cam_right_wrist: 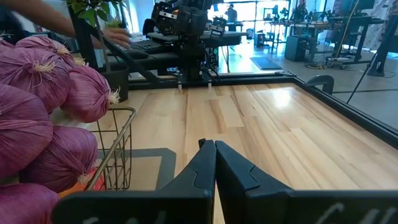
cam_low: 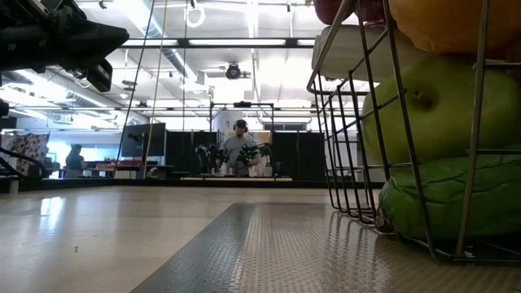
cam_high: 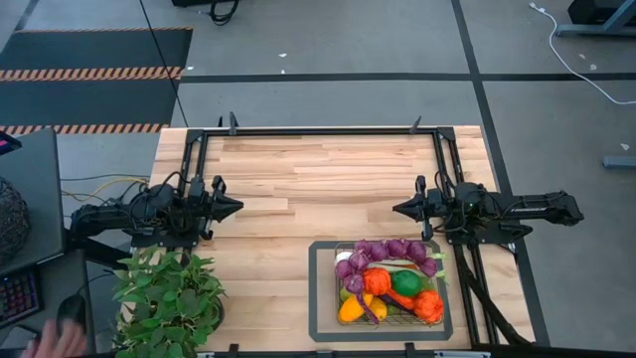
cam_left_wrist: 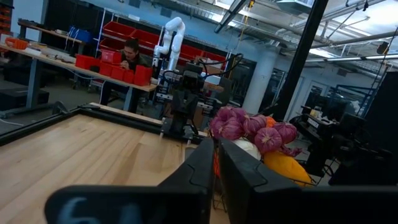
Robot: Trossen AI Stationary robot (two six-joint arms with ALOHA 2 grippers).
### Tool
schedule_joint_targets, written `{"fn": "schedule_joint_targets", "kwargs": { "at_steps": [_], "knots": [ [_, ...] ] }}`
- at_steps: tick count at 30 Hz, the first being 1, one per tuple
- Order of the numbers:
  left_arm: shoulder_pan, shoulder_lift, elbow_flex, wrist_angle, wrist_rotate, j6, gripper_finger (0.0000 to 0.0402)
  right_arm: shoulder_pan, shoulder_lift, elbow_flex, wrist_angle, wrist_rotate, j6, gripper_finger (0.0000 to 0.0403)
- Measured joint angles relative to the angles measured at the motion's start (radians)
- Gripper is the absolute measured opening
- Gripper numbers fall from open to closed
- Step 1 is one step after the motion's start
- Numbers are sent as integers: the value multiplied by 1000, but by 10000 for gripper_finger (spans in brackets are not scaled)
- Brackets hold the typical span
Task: Build produce basket
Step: Return to Home Position
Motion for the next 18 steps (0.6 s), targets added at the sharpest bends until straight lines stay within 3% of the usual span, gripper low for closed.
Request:
{"fn": "schedule_joint_targets", "kwargs": {
  "at_steps": [18],
  "knots": [
    [0, 0, 0, 0, 0, 0, 31, 0, 0, 0, 0, 0, 0, 16]
  ]
}}
